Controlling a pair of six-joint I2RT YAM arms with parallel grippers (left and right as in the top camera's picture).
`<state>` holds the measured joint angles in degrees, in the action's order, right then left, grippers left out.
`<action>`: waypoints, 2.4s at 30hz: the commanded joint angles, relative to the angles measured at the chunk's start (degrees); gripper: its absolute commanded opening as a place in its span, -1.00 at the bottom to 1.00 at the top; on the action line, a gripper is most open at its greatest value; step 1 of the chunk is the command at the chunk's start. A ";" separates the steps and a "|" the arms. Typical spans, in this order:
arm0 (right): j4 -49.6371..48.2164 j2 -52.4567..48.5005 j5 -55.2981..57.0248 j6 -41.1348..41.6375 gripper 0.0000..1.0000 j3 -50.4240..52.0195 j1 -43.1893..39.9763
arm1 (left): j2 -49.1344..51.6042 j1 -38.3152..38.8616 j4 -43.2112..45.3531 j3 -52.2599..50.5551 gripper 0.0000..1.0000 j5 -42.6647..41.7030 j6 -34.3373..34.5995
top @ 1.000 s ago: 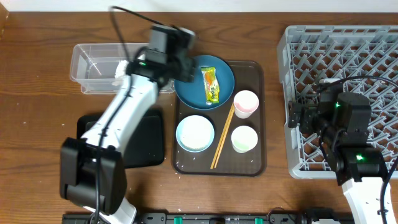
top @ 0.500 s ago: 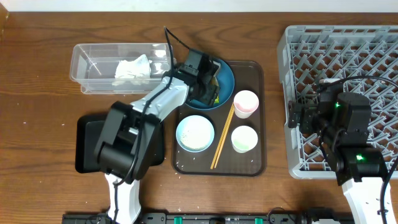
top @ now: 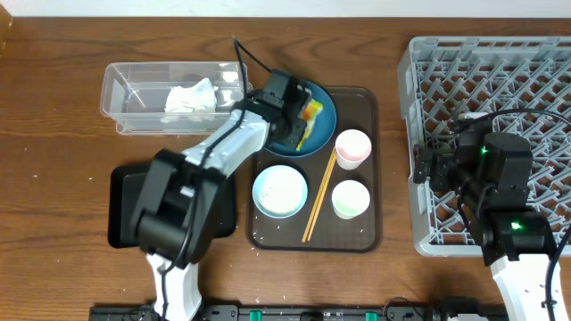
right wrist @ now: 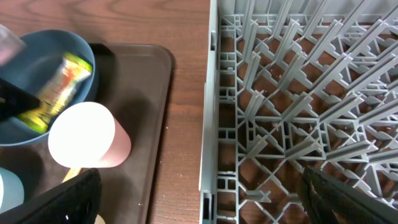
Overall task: Sort waste into correct bins and load items into the dishwasher rack
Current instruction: 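Carry the wrapper left and drop it into the clear bin, then grasp the white cup with the left gripper and lift it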
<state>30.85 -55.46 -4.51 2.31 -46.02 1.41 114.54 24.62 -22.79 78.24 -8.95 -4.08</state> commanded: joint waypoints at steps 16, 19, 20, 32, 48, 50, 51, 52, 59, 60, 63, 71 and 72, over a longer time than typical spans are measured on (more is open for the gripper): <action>0.00 0.11 -0.44 -0.66 0.98 -1.25 0.28 | -17.14 -18.69 -2.71 0.70 -0.86 10.05 0.33; 0.02 0.11 -0.44 -0.66 0.99 -1.22 0.28 | -15.63 -21.44 -2.91 0.70 -0.66 10.05 0.33; 0.02 0.11 -0.46 -0.66 0.99 -1.25 0.28 | -15.28 -22.12 -3.21 0.68 -0.46 10.05 0.31; -0.35 0.09 -0.44 -0.66 0.98 -1.25 0.28 | -19.89 -22.10 -7.39 0.87 0.09 -7.45 2.78; -0.24 0.07 -0.44 -0.66 0.98 -1.22 0.28 | -20.13 1.20 -18.03 -3.85 0.09 -27.15 4.83; -0.24 0.07 -0.46 -0.66 0.99 -1.22 0.28 | -20.13 3.89 -17.40 -5.14 0.09 -24.85 4.87; -0.24 0.07 -0.44 -0.66 0.99 -1.22 0.28 | -20.13 5.22 -17.03 -5.86 0.09 -23.78 4.90; -0.24 0.07 -0.46 -0.66 0.99 -1.22 0.28 | -20.11 6.27 -16.87 -6.40 0.09 -23.04 5.14; -0.24 0.07 -0.46 -0.63 0.98 -1.22 0.28 | -18.49 12.15 -10.78 -10.10 0.09 -21.68 8.39; -0.22 0.07 -0.46 -0.63 0.98 -1.22 0.28 | -17.92 12.63 -10.43 -10.21 0.09 -21.07 9.03; -0.17 0.07 -0.46 -0.63 0.99 -1.22 0.28 | -15.30 13.97 -9.84 -10.23 0.09 -20.00 9.14; 0.00 0.07 -0.46 -0.66 0.98 -1.22 0.28 | -11.39 14.40 -9.27 -10.08 -0.73 -19.93 9.16; 0.02 0.07 -0.46 -0.66 0.98 -1.22 0.28 | -12.02 13.88 -9.33 -9.92 -0.82 -19.93 9.18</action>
<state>30.72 -55.46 -4.54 2.31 -46.04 1.41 103.79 39.42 -32.12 68.25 -29.52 5.23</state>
